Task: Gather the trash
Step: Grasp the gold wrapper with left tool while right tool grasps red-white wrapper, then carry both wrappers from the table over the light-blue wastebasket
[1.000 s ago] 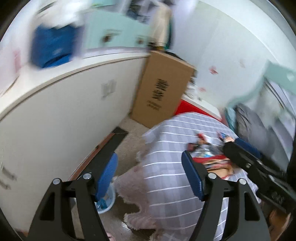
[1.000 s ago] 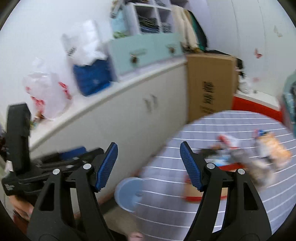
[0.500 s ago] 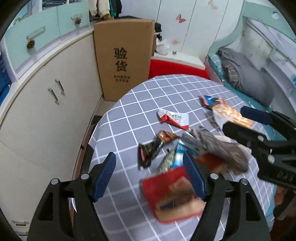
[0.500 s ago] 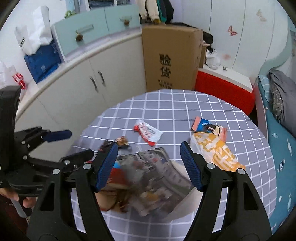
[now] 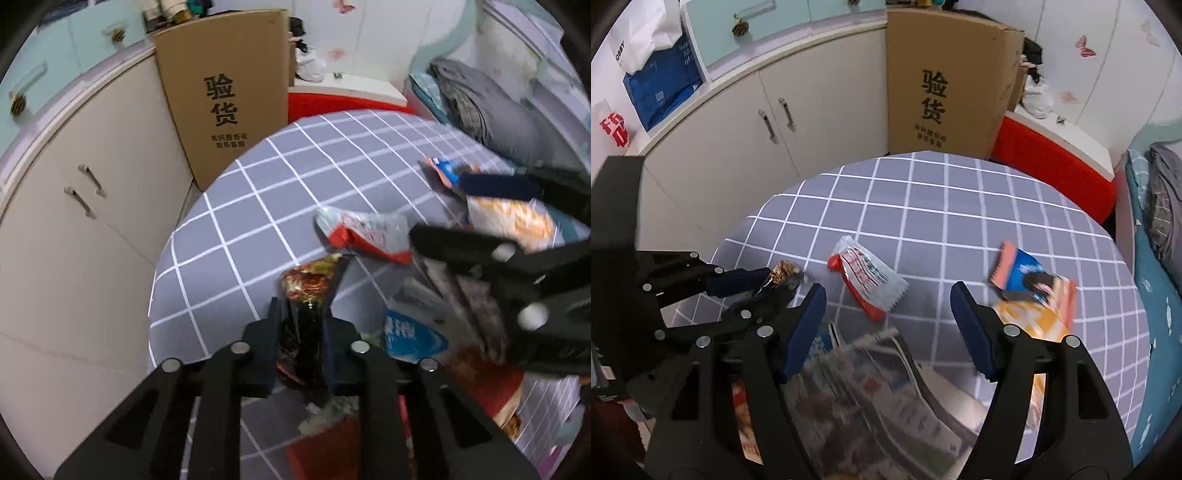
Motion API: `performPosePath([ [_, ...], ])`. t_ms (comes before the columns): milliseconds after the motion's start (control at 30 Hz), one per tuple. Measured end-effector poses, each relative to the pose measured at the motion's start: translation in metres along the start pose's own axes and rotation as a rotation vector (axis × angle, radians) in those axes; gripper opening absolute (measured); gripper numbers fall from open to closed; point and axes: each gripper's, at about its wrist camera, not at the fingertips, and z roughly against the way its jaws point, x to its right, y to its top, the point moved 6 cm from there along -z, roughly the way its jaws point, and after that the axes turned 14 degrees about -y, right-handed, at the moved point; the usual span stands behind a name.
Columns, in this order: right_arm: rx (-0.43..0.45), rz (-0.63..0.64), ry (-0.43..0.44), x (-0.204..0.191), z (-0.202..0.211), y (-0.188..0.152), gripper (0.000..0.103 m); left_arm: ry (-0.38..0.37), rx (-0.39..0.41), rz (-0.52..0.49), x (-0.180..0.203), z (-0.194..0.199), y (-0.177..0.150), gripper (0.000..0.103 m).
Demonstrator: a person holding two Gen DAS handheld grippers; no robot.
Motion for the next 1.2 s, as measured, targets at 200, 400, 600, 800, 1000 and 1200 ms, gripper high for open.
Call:
performPosePath([
  [200,-0.063,0.085,0.011,-0.025,-0.027,0.01,0.07,0.042,0.095,0.12,-0.031,0.014,0.009,0.017],
  [400,-0.105,0.123,-0.017,-0.033,-0.046,0.019,0.069,0.055,0.142,0.195,-0.054,0.019,0.013,0.017],
  [600,-0.159,0.127,0.003,-0.039,-0.062,0.021,0.045,0.034,0.152,0.213,-0.059,0.021,0.012,0.017],
  [800,-0.104,0.129,-0.047,-0.043,-0.05,0.029,0.017,0.026,0.18,0.209,-0.058,0.034,0.01,0.017],
  [1000,-0.007,0.123,-0.056,-0.053,-0.016,0.043,0.016,0.018,0.219,0.224,-0.064,0.061,0.002,0.017],
  [1200,0.088,0.148,-0.028,-0.085,0.029,0.048,0.016,0.027,0.265,0.258,-0.078,0.102,-0.016,0.017],
])
